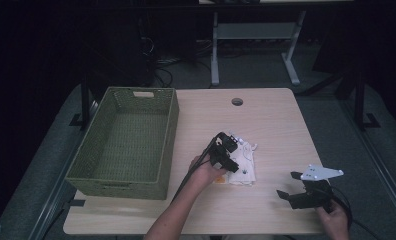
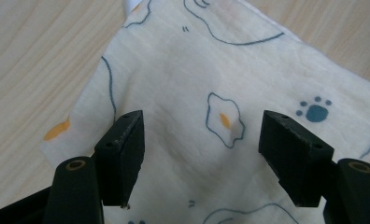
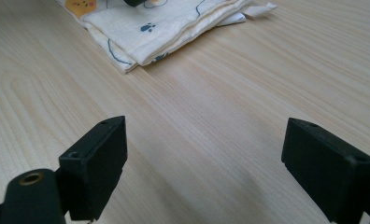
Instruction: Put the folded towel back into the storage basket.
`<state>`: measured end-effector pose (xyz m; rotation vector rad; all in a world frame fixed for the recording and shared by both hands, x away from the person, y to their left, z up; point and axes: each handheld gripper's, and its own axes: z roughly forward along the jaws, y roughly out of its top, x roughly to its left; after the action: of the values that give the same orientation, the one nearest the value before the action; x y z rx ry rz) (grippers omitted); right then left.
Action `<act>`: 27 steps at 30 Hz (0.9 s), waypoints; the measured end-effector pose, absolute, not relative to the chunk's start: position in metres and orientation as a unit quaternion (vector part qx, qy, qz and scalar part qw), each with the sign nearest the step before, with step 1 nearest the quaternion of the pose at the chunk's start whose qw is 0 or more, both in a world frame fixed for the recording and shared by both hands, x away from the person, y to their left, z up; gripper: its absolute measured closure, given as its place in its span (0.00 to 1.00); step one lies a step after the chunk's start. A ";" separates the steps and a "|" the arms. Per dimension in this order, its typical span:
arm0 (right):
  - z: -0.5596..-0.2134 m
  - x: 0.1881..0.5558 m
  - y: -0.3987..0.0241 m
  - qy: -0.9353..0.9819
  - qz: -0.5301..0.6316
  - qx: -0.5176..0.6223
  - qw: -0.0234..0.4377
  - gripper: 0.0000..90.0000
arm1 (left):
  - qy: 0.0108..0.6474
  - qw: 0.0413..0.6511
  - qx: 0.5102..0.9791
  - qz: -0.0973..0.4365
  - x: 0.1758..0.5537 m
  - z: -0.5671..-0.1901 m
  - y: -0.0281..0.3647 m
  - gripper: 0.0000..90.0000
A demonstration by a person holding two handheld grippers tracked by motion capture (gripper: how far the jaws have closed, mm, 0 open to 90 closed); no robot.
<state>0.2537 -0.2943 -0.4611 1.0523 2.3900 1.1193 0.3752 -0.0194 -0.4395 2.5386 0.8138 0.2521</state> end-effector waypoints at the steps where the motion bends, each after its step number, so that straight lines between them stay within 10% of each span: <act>1: -0.461 0.254 -0.295 0.832 0.389 0.367 0.150 0.15 | 0.297 0.226 0.923 0.092 0.377 -0.440 -0.020 0.37; 27: -0.460 0.253 -0.292 0.833 0.388 0.366 0.151 0.15 | 0.301 0.245 0.917 0.091 0.372 -0.449 -0.018 0.72</act>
<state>0.2526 -0.2921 -0.4604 1.0495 2.3904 1.1139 0.3721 -0.0184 -0.4486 2.5032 0.8222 0.2485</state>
